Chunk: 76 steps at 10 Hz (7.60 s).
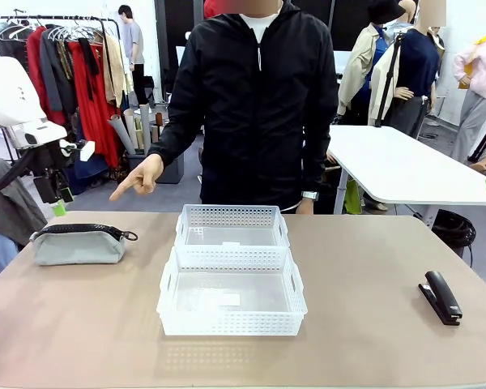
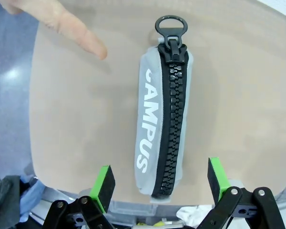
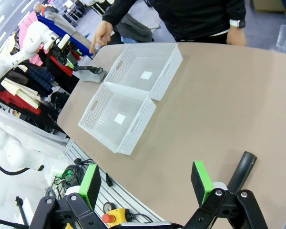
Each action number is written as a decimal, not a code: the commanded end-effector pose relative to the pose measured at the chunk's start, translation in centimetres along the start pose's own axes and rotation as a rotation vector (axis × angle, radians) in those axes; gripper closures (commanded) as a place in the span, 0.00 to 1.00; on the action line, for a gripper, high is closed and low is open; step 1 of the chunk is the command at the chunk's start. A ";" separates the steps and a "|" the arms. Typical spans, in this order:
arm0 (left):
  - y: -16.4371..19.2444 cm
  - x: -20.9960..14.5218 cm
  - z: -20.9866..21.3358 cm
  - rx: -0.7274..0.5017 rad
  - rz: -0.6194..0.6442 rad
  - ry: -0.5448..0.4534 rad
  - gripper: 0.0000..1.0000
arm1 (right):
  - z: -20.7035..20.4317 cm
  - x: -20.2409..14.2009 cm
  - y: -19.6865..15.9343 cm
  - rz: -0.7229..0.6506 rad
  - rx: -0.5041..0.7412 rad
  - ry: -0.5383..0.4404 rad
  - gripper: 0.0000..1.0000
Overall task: Distribute items into two baskets.
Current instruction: Pick up the Pencil pouch that the person points to, then move the picked Pencil pouch towards the Organizing basket indicated by the person, stopping as directed.
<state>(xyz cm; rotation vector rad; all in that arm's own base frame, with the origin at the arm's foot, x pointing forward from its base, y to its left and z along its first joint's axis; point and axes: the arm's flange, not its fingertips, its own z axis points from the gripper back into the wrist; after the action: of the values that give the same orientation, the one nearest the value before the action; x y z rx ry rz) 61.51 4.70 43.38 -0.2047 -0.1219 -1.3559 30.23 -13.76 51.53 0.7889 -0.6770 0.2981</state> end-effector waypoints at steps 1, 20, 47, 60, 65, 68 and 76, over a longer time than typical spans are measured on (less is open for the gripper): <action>0.1 0.0 0.3 0.004 0.004 -0.005 0.00 | 0.0 0.2 0.1 0.007 0.015 -0.012 0.00; 0.0 0.5 -10.4 0.091 -0.242 0.084 0.00 | 0.0 0.2 0.1 0.007 0.015 -0.012 0.00; -8.0 6.7 4.7 0.079 -0.248 0.138 1.00 | 0.0 0.2 0.1 0.007 0.015 -0.012 0.00; -17.8 6.4 8.2 0.168 -0.100 0.159 1.00 | 0.0 0.2 0.1 0.007 0.015 -0.012 0.00; -17.8 6.4 8.2 0.168 -0.100 0.159 1.00 | 0.0 0.2 0.1 0.007 0.015 -0.012 0.00; -17.8 6.4 8.2 0.168 -0.100 0.159 1.00 | 0.0 0.2 0.1 0.007 0.015 -0.012 0.00; -17.8 6.4 8.2 0.168 -0.100 0.159 1.00 | 0.0 0.2 0.1 0.007 0.015 -0.012 0.00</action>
<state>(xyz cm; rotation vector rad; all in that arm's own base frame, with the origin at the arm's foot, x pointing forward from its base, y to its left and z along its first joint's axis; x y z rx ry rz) 45.68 -3.39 53.51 0.0435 -0.1213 -1.4610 30.24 -13.76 51.50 0.7890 -0.6756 0.2977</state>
